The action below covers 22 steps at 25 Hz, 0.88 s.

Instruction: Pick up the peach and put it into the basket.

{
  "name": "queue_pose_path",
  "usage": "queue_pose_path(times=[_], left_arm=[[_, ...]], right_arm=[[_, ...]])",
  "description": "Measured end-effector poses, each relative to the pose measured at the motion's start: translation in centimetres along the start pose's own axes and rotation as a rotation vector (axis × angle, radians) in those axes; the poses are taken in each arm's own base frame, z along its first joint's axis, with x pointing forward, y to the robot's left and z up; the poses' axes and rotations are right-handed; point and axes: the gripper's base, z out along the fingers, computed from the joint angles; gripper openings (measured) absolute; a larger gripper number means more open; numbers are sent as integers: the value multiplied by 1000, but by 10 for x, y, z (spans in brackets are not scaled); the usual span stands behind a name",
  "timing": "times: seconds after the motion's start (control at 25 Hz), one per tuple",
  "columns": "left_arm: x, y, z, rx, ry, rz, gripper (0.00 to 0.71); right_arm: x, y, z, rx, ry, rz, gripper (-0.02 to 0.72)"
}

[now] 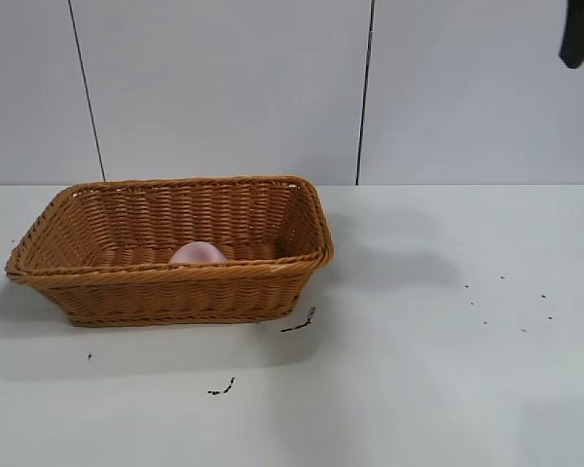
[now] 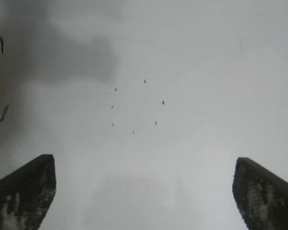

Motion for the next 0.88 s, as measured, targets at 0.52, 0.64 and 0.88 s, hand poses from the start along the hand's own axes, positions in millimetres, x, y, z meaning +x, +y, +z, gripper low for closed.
queue_pose_path(times=[0.52, 0.64, 0.88], left_arm=[[0, 0, 0, 0, 0, 0, 693], [0, 0, 0, 0, 0, 0, 693], [0, 0, 0, 0, 0, 0, 693]], right_arm=[[160, 2, -13, -6, -535, 7, 695], [174, 2, -17, -6, -676, 6, 695], [185, 2, -20, -10, -766, 13, 695]])
